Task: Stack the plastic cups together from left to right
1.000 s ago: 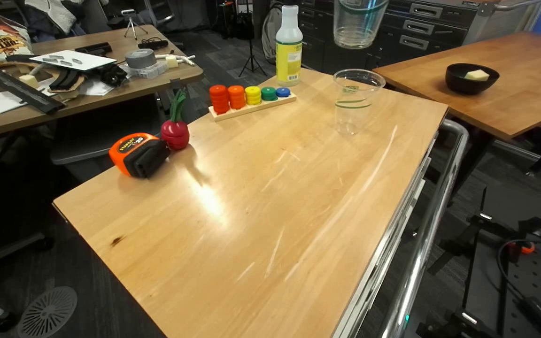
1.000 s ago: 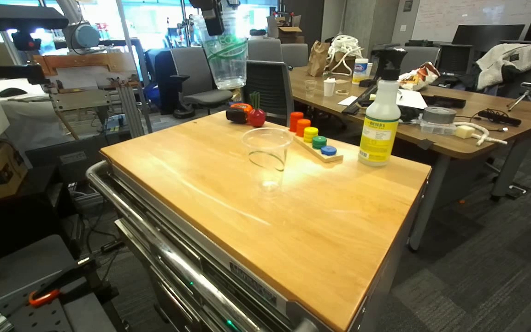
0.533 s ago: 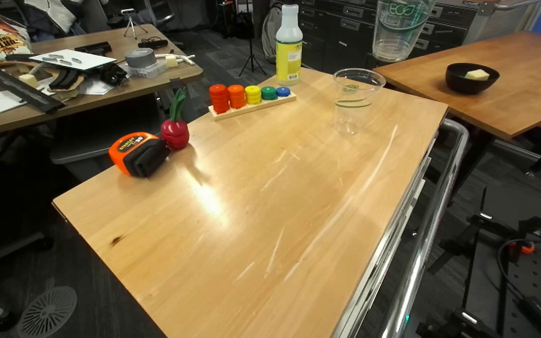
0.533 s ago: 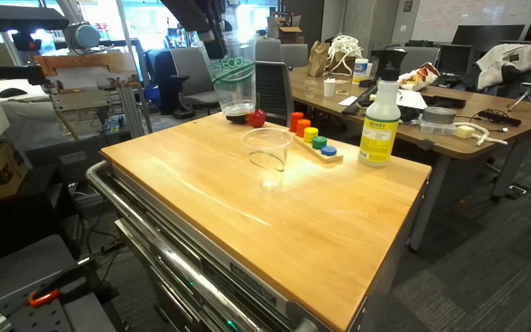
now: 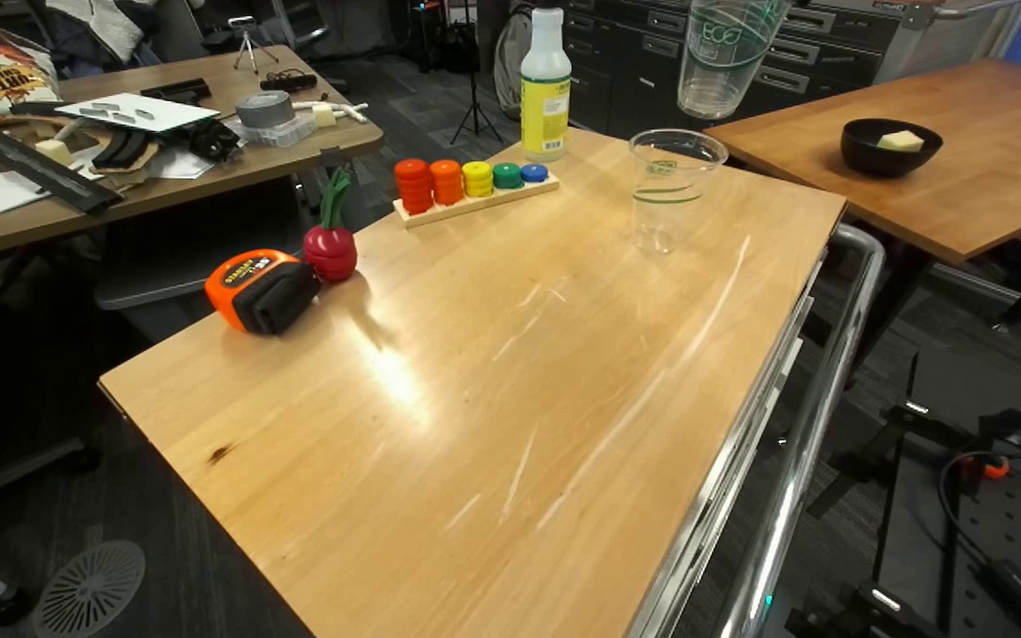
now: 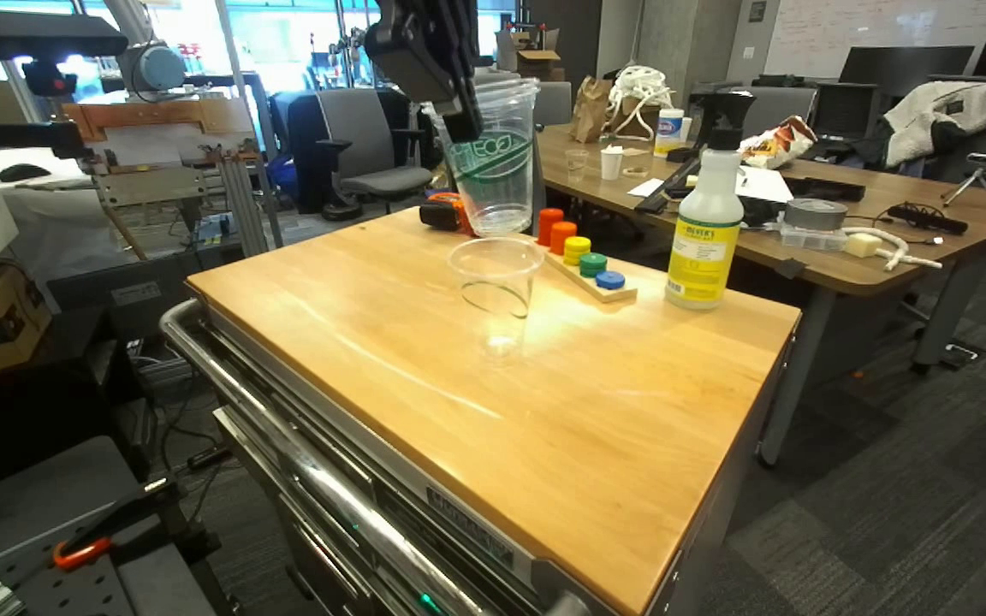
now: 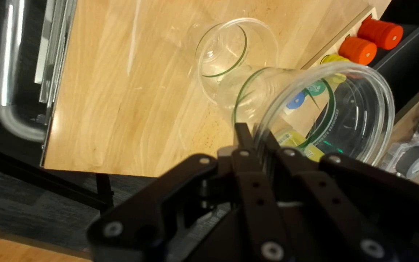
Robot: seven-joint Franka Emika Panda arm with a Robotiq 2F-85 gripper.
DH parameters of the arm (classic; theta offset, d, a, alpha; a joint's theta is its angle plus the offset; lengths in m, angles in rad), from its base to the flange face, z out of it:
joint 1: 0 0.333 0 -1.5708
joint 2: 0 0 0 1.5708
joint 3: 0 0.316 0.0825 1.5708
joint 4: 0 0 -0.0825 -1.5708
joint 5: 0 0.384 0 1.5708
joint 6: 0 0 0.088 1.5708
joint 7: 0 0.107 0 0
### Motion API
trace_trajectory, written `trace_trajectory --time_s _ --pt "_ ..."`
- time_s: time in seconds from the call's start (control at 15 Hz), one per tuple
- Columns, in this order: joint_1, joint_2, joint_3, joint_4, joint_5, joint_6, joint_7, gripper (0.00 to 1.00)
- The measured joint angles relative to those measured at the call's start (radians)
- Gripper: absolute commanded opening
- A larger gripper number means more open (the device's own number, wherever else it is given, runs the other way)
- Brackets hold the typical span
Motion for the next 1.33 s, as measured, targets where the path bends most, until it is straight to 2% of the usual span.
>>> trace_trajectory --time_s 0.33,0.73,0.8,1.33 --pt "0.016 0.099 -0.004 0.003 0.048 0.086 -0.012 0.02" --pt "0.049 0.170 -0.004 0.011 0.074 0.102 -0.023 0.02" --pt "0.054 0.178 -0.004 0.011 0.075 0.102 -0.025 0.27" --pt "0.063 0.207 -0.005 0.008 0.074 0.083 -0.040 0.86"
